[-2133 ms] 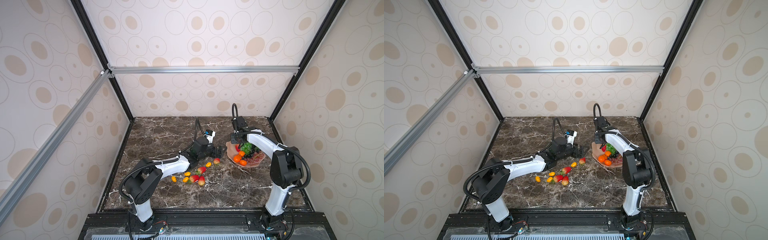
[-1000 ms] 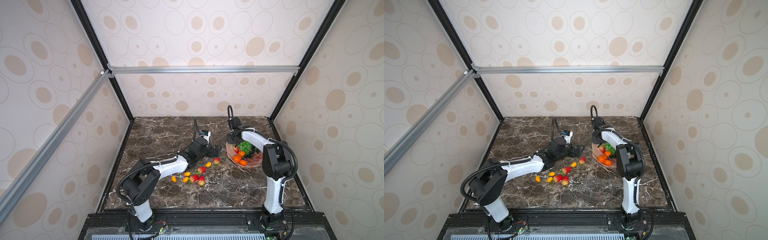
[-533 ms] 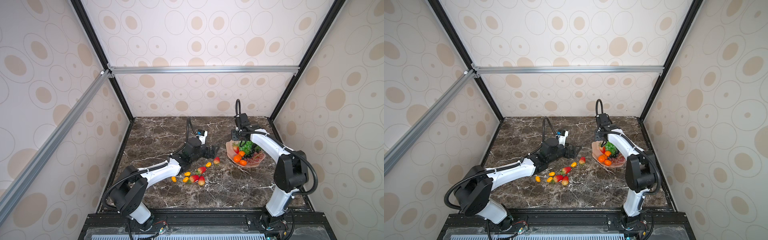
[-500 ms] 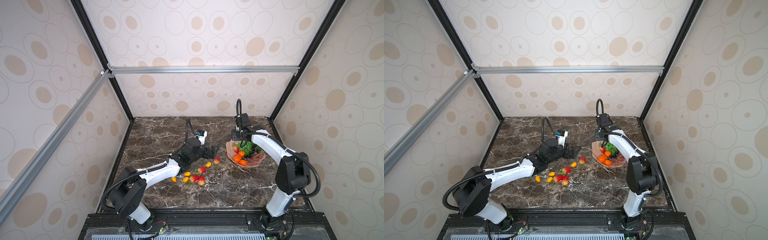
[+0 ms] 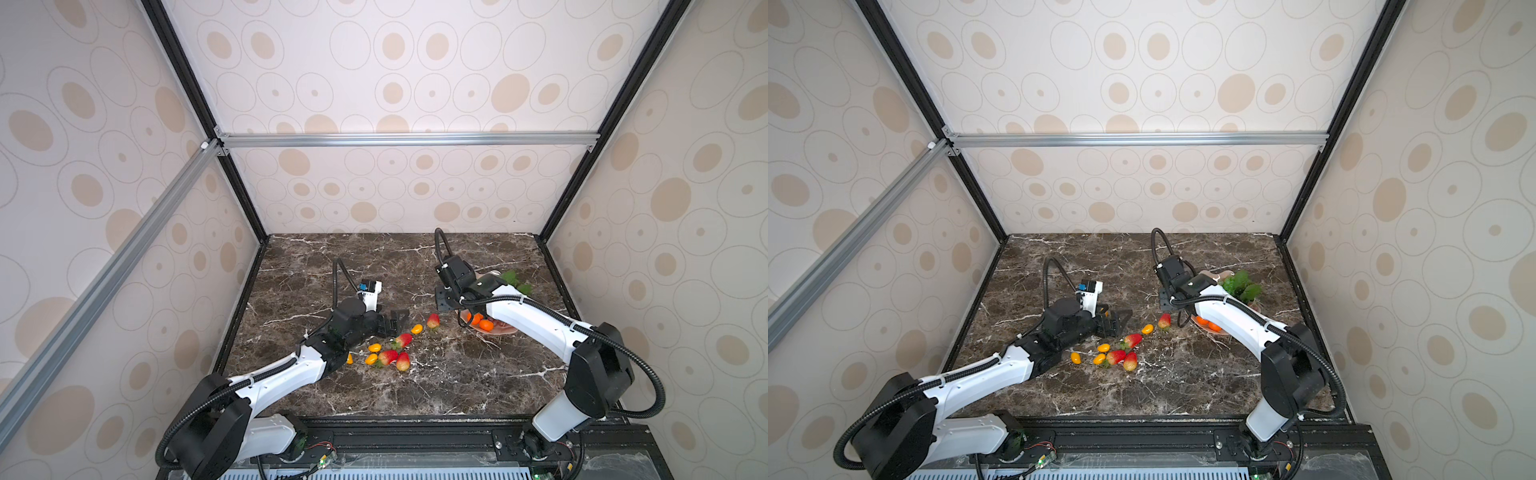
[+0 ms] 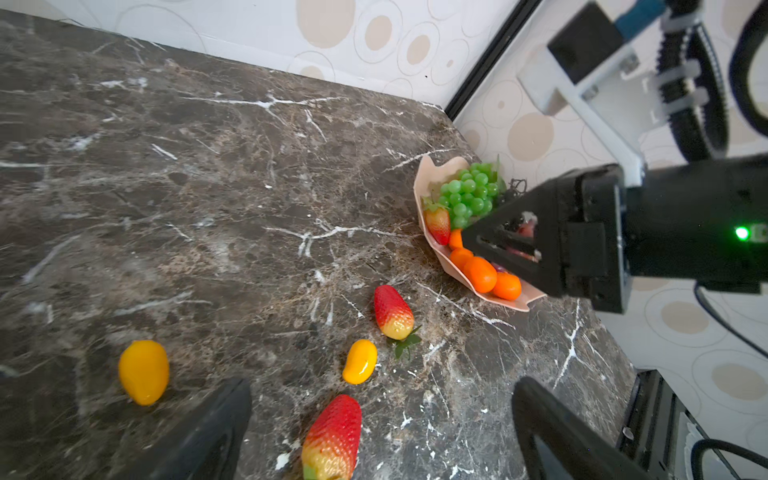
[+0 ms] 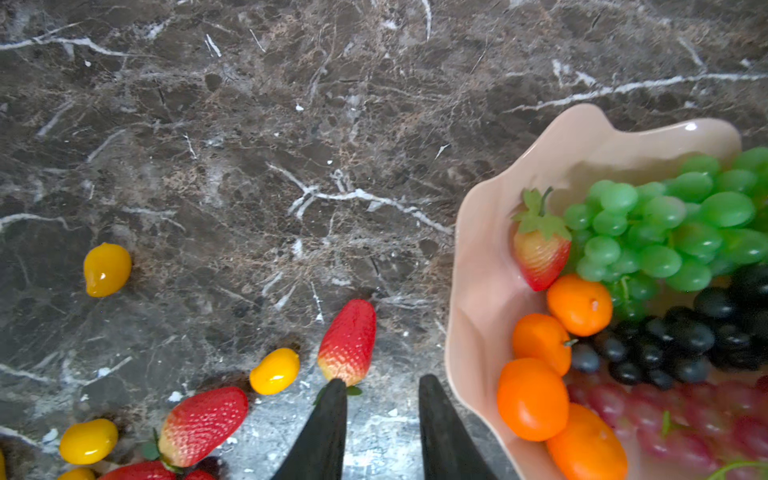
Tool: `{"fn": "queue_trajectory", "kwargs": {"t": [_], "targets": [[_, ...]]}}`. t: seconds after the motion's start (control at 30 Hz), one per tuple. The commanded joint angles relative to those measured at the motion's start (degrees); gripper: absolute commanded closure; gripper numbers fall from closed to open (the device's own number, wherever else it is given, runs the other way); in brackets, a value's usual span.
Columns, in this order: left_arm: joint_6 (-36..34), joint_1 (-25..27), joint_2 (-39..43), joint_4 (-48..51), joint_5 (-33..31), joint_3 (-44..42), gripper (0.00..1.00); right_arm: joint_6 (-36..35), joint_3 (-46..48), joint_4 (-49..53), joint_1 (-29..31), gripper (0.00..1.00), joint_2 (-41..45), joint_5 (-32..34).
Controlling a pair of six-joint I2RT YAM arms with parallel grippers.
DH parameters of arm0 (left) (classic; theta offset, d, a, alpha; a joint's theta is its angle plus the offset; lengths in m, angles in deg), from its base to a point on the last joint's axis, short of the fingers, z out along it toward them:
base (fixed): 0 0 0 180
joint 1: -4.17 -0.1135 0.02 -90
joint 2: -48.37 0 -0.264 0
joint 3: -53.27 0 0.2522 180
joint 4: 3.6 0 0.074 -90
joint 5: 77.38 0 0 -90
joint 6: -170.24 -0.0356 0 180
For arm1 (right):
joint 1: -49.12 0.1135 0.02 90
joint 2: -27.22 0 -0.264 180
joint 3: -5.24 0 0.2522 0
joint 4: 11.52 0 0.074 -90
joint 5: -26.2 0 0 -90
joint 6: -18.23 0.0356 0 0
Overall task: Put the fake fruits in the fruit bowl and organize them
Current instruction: 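Move the right gripper down over another red strawberry on the table, then close the right gripper on the red strawberry's leafy end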
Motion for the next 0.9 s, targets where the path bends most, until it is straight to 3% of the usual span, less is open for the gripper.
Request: {"fn": "queue_trajectory", "kwargs": {"t": [0.0, 0.2, 0.47, 0.87], "targets": [[1.4, -2.0, 3.2, -2.4, 2.0, -1.7, 0.02, 7.6, 2.1, 0.3, 1.4, 0.68, 1.1, 1.2], [2.3, -4.0, 6.0, -3.1, 3.5, -5.2, 0.02, 10.4, 5.8, -1.6, 2.3, 0.69, -1.6, -4.0], [4.9, -5.2, 5.5, -9.2, 7.6, -9.2, 0.02, 6.2, 6.0, -2.3, 2.3, 0.66, -6.3, -11.5], [6.1, -5.6, 3.9, -12.3, 10.0, -10.1, 0.02, 5.6, 5.0, -0.2, 2.3, 0.64, -10.9, -10.3]]}}
